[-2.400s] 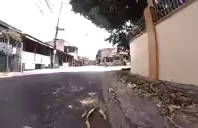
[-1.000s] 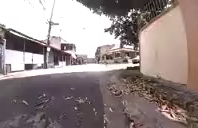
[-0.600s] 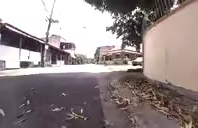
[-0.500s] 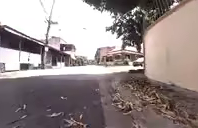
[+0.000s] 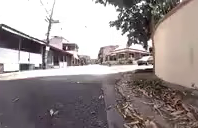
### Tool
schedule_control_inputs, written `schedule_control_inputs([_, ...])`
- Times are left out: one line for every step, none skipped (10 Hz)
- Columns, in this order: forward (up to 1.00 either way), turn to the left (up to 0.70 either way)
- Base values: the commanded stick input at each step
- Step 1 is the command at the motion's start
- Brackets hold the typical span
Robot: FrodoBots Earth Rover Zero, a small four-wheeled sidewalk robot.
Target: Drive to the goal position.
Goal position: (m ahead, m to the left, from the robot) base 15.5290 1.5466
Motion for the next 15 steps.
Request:
schedule_control_inputs([1.00,0.00])
schedule_control_inputs([1.00,0.00])
schedule_control_inputs([1.00,0.00])
schedule_control_inputs([1.00,0.00])
schedule_control_inputs([1.00,0.00])
schedule_control_inputs([1.00,0.00])
schedule_control_inputs([1.00,0.00])
schedule_control_inputs([1.00,0.00])
schedule_control_inputs([1.00,0.00])
schedule_control_inputs([1.00,0.00])
schedule_control_inputs([1.00,0.00])
schedule_control_inputs([1.00,0.00])
schedule_control_inputs([1.00,0.00])
schedule_control_inputs([1.00,0.00])
schedule_control_inputs([1.00,0.00])
